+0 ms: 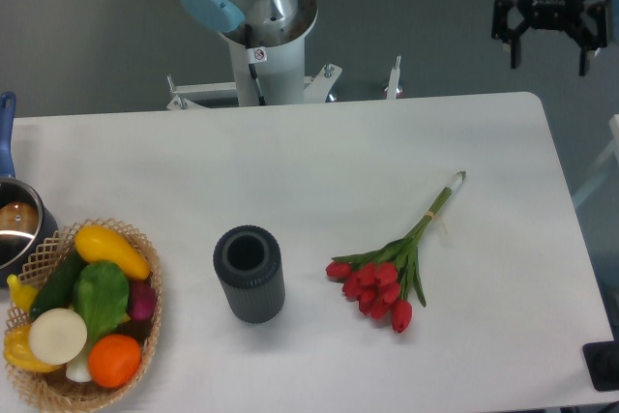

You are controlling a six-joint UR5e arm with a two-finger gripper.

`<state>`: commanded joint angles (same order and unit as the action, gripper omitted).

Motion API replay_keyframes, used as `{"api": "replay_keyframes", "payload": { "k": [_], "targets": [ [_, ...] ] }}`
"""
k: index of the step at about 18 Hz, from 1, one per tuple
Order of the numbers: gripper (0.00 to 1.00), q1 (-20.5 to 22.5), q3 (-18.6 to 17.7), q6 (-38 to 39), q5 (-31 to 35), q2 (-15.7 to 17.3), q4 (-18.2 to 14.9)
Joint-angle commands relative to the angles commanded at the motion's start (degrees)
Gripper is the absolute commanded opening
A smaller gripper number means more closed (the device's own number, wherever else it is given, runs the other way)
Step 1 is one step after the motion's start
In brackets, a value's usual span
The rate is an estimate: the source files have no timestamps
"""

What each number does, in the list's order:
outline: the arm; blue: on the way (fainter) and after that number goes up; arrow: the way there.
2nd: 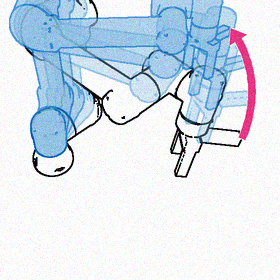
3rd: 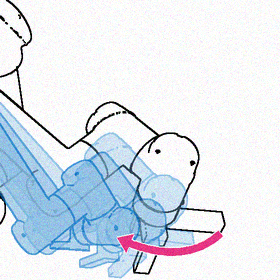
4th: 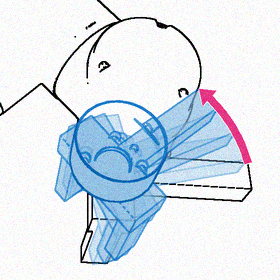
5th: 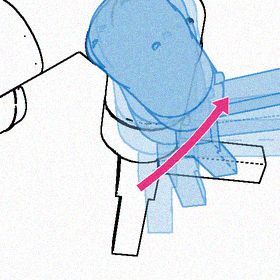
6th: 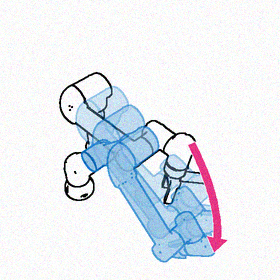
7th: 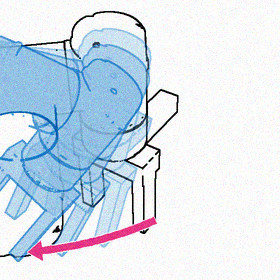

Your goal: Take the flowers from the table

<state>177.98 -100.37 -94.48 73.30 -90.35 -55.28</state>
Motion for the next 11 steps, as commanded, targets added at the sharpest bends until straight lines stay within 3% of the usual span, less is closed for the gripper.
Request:
{"api": "replay_keyframes", "payload": {
  "k": [6, 11],
  "targets": [
    [1.00, -1.0, -0.1, 0.6, 0.4, -0.3, 0.3],
    [1.00, -2.3, -3.2, 6.8, 0.4, -1.6, 0.9]
  ]
}}
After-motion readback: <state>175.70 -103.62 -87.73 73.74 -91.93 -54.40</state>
